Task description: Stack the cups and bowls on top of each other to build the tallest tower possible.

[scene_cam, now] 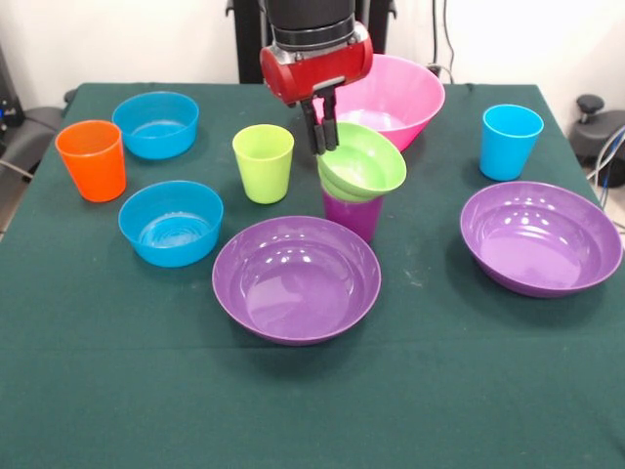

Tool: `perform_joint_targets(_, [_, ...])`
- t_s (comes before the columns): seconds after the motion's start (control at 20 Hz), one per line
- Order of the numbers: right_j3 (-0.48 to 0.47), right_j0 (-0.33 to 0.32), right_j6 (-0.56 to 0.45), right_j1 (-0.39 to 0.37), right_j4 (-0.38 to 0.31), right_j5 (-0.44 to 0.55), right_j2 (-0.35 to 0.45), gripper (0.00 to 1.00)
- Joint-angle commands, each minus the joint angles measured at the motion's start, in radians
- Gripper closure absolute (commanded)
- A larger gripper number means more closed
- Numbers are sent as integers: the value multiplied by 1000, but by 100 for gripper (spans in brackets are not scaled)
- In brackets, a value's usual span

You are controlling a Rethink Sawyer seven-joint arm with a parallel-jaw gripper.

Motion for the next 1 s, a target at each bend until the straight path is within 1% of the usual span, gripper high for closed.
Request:
perform_joint_targets(0.05, [4, 57, -67, 21, -107, 24, -47, 100])
perform_joint_targets(0.3, [2, 77, -64, 25, -133, 28, -74, 100])
perform_joint_targets(0.5, [-3, 77, -74, 28, -149, 37, -84, 100])
perform_joint_targets(0.7, [-14, 76, -100, 25, -170, 73, -89, 100])
perform_joint_targets(1.0, [-26, 81, -121, 18, -176, 116, -85, 100])
